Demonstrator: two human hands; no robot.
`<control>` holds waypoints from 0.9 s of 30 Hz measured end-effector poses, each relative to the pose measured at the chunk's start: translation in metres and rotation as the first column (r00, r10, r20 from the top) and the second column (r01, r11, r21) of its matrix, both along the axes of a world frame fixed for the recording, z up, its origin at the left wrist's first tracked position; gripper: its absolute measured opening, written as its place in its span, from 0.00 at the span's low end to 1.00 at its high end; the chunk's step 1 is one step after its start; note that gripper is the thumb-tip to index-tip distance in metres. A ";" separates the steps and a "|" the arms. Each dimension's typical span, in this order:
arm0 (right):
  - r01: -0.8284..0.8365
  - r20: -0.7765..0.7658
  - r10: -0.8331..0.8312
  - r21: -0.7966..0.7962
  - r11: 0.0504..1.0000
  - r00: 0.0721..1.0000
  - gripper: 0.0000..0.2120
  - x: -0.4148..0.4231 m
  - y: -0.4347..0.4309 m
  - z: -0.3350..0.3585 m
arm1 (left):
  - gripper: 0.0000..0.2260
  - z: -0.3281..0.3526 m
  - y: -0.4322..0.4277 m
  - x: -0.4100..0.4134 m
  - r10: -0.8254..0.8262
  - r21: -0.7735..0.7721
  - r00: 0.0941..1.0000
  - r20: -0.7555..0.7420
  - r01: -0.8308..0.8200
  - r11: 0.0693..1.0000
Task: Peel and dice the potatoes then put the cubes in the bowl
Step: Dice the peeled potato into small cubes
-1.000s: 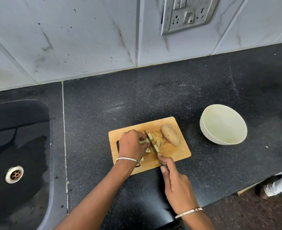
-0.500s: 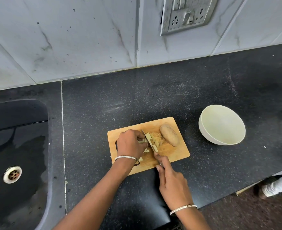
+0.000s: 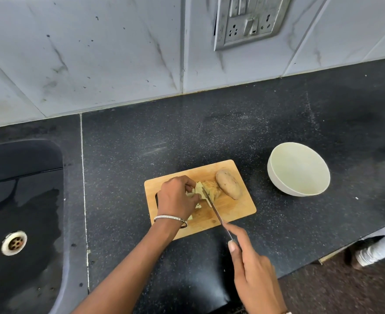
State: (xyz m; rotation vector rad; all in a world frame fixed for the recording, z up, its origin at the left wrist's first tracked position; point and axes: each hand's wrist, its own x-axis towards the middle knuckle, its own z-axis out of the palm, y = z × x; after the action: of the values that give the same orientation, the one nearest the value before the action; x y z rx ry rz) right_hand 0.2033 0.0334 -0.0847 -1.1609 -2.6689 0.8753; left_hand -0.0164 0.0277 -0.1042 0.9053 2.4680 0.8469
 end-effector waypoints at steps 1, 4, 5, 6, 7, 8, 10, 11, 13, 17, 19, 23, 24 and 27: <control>0.008 -0.003 -0.008 0.018 1.000 1.000 0.20 -0.003 0.002 0.000 | 0.09 0.000 0.000 0.001 0.012 0.014 1.000 0.003 -0.012 1.000; 0.017 0.001 -0.017 0.027 0.999 1.000 0.20 -0.011 0.010 -0.004 | 0.08 0.000 -0.001 0.001 0.035 0.037 0.999 -0.001 -0.035 0.999; 0.018 0.004 -0.018 0.022 1.000 1.000 0.20 -0.013 0.012 -0.006 | 0.07 0.000 -0.001 0.001 0.039 0.041 0.999 -0.003 -0.039 0.998; 0.016 0.005 -0.016 0.022 1.000 1.000 0.20 -0.014 0.014 -0.007 | 0.06 0.000 0.000 0.001 0.044 0.048 0.999 -0.006 -0.043 0.998; 0.016 0.008 -0.016 0.021 1.000 1.000 0.20 -0.014 0.016 -0.008 | 0.06 0.000 -0.001 0.001 0.050 0.056 0.999 -0.013 -0.049 0.997; 0.018 0.013 -0.019 0.019 1.000 1.000 0.20 -0.014 0.017 -0.009 | 0.06 -0.001 -0.001 0.001 0.058 0.063 0.998 -0.022 -0.057 0.996; 0.029 0.033 -0.030 0.014 0.999 0.999 0.21 -0.012 0.019 -0.012 | 0.07 -0.002 -0.001 -0.001 0.057 0.071 0.997 -0.055 -0.053 0.996; 0.031 0.043 -0.032 0.018 0.999 0.999 0.22 -0.010 0.019 -0.013 | 0.08 -0.003 -0.001 -0.002 0.034 0.062 0.996 -0.079 -0.029 0.998; 0.032 0.063 -0.032 0.013 0.999 0.997 0.23 -0.008 0.017 -0.015 | 0.11 -0.004 -0.001 -0.004 -0.051 0.009 0.990 -0.133 0.053 0.999; 0.045 0.070 -0.040 -0.067 0.997 0.997 0.21 -0.014 0.009 -0.019 | 0.13 -0.005 0.001 -0.006 -0.149 -0.126 0.966 -0.213 0.124 0.984; 0.042 0.043 -0.037 -0.115 0.992 0.998 0.19 -0.019 0.003 -0.019 | 0.11 -0.005 0.001 -0.008 -0.141 -0.119 0.968 -0.210 0.118 0.986; 0.035 -0.013 -0.039 -0.216 0.976 0.999 0.19 -0.026 -0.012 -0.018 | 0.08 -0.007 0.000 -0.012 -0.128 -0.069 0.974 -0.185 0.117 0.991; 0.040 -0.028 -0.047 -0.229 0.973 0.998 0.19 -0.027 -0.014 -0.019 | 0.08 -0.007 0.000 -0.013 -0.130 -0.059 0.975 -0.179 0.121 0.991; 0.048 -0.055 -0.063 -0.236 0.971 0.997 0.19 -0.026 -0.013 -0.019 | 0.07 -0.008 0.001 -0.014 -0.126 -0.029 0.977 -0.171 0.123 0.992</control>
State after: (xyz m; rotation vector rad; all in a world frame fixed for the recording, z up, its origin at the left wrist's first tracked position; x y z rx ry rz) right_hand 0.1769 0.0202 -0.1033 -1.2252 -2.5230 1.2226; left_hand -0.0302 0.0287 -0.1123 1.1579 2.5270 0.7295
